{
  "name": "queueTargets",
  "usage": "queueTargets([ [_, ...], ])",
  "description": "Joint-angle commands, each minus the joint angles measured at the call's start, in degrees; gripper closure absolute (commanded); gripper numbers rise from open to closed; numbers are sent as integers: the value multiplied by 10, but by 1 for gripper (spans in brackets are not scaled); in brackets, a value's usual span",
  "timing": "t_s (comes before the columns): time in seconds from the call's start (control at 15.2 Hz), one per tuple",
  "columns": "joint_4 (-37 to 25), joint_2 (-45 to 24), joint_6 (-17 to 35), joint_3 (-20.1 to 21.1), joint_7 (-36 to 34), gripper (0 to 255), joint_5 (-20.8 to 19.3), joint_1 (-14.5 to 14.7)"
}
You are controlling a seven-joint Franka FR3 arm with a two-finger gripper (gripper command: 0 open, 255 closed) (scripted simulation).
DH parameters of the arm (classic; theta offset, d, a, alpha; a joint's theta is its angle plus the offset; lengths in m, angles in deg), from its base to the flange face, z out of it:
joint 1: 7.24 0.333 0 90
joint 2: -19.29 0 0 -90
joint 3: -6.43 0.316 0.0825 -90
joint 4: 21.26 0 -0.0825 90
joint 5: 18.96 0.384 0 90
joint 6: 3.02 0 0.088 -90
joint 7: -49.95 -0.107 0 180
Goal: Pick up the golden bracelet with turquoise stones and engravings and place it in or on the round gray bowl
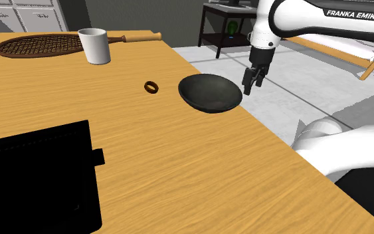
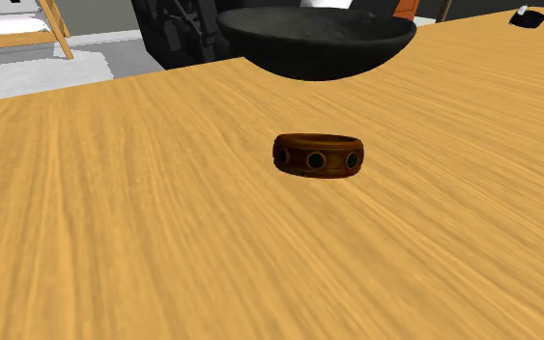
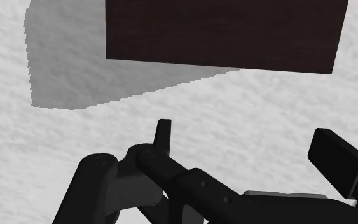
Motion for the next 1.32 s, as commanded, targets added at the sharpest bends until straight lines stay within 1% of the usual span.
queueTargets([
  [0.0, 0, 0, 0, 0, 0, 0, 0, 0],
  [0.26, -29, -29, 12, 47, -55, 0, 39, 18],
  [0.53, -68, -66, 26, 92, -110, 0, 70, 32],
  [0.73, -103, -100, 36, 122, -152, 0, 85, 44],
  [0.86, -129, -126, 43, 132, -186, 0, 87, 65],
  [0.99, -158, -154, 50, 136, -221, 0, 84, 90],
  [1.06, -154, -140, -63, 132, -202, 0, -37, 76],
  [1.12, -154, -140, -63, 131, -202, 0, -37, 77],
  [1.25, -179, -164, -62, 152, -242, 0, -22, 79],
])
